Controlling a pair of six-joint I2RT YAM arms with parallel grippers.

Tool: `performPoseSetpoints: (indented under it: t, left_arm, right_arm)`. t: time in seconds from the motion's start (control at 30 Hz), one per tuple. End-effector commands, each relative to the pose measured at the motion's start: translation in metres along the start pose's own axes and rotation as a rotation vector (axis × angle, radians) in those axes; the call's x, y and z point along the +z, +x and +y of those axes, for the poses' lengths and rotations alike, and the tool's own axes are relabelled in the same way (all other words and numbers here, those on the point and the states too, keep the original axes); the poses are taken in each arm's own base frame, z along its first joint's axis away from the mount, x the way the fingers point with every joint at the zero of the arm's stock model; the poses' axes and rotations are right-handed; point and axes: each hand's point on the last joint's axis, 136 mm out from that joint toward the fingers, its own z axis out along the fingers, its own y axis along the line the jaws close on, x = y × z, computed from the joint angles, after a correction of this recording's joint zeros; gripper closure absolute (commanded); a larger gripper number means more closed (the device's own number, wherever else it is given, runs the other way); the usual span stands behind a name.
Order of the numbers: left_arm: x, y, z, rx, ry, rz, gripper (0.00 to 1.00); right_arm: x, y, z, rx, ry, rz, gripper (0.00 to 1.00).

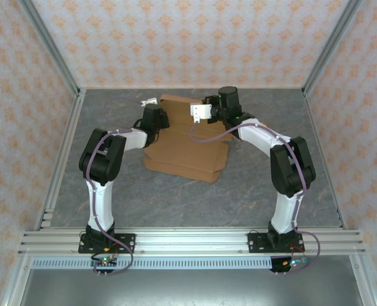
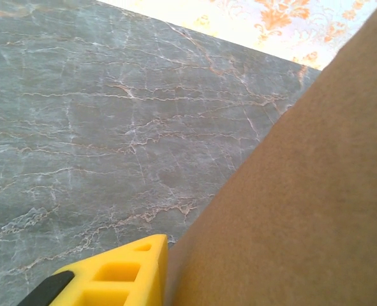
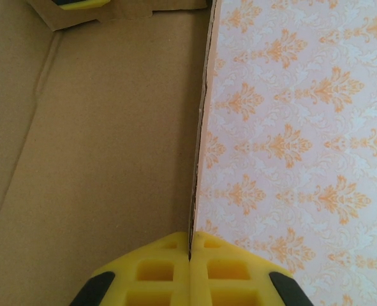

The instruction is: Fold the paper box

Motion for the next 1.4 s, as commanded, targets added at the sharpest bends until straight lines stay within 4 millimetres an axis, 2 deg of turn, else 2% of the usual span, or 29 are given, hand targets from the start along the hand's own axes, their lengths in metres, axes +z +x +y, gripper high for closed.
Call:
performPoseSetpoints:
  t: [0.0,0.1,0.33,0.43,0.57,0.6,0.77,0.87,1.0,1.13,1.37]
  left_arm:
    - [-0.009,-0.031,0.008,-0.039,-0.106,-0.08,0.75]
    - [-0.009,-0.031,0.002,-0.017,-0.089,-0.069,0.71]
    - [-0.016,-0.025,0.007,0.028,-0.024,-0.048,0.45]
    - [-0.028,-0.026,0.009,0.081,0.004,-0.05,0.36]
    - [-0.041,-0.024,0.008,0.173,0.035,-0.036,0.29]
    - [-0.05,-0.033,0.005,0.192,0.045,-0.057,0.28]
    - [-0.065,-0.034,-0.001,0.314,0.08,-0.049,0.26]
    - [-0.065,-0.035,-0.009,0.369,0.116,-0.023,0.26]
    - [-0.065,-0.041,-0.016,0.465,0.04,-0.026,0.26]
    - [-0.066,-0.037,-0.017,0.388,0.043,-0.053,0.26]
    - [-0.082,-0.014,-0.008,0.367,0.076,-0.059,0.29]
  right_arm:
    - [-0.004,-0.014,-0.001,0.0,-0.006,-0.036,1.0]
    - [-0.004,-0.011,-0.001,0.002,-0.008,-0.024,1.0]
    - [-0.006,-0.005,-0.005,0.001,-0.006,-0.013,1.0]
    - [-0.007,-0.001,-0.004,0.0,-0.01,-0.007,1.0]
    - [-0.006,0.002,-0.004,0.007,-0.012,-0.002,1.0]
    - [-0.006,0.002,-0.005,0.006,-0.011,-0.002,1.0]
    - [-0.004,0.001,-0.004,0.009,-0.015,-0.006,1.0]
    - [-0.004,0.0,-0.005,0.008,-0.012,-0.011,1.0]
    - [-0.006,0.0,-0.007,0.008,-0.007,-0.011,1.0]
    - [-0.007,-0.001,-0.01,0.003,-0.011,-0.024,1.0]
    - [-0.028,-0.004,-0.003,0.022,-0.089,-0.109,1.0]
